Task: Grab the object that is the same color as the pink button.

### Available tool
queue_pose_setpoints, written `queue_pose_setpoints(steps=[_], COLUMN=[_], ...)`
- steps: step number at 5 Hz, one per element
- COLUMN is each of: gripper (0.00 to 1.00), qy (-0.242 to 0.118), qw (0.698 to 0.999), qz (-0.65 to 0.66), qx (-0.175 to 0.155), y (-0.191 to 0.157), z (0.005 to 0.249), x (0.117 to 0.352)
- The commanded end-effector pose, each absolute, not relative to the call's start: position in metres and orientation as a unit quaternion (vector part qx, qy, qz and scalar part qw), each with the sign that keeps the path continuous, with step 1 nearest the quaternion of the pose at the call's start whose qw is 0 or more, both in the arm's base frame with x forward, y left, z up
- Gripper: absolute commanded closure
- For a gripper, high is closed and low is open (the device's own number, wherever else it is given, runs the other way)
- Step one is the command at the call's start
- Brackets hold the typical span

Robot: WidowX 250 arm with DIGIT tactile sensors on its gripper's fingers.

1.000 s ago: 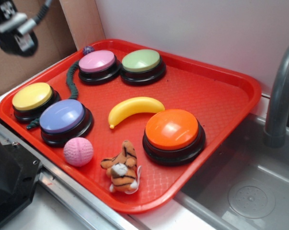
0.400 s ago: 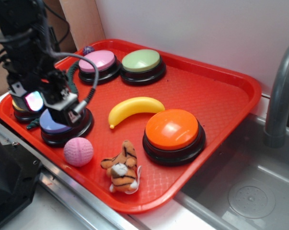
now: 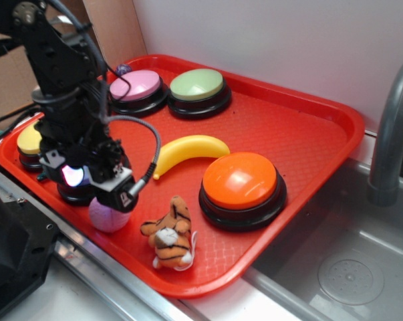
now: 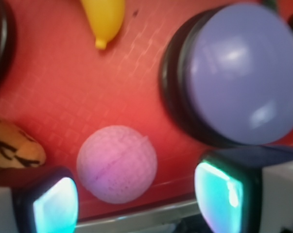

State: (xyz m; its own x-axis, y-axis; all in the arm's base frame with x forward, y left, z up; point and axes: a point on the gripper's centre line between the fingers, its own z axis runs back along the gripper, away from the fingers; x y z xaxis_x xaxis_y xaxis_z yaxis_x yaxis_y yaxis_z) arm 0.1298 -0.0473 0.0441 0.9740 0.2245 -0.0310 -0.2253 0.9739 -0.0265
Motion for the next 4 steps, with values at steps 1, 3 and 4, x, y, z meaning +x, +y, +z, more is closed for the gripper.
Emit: queue_pose_setpoints(steps=[1, 3, 4], gripper=[0.00, 1.00, 1.00], qy=[0.019, 0.029, 0.030], qw=[0.993, 0.990, 0.988], qz=[0.120, 0.137, 0.153], qx=[0.004, 0.018, 0.008], y=[-0.0504, -0.0545, -0.0543], z=[0.0272, 0.0174, 0.0245], x=[0.1275, 0.1282, 0.1288])
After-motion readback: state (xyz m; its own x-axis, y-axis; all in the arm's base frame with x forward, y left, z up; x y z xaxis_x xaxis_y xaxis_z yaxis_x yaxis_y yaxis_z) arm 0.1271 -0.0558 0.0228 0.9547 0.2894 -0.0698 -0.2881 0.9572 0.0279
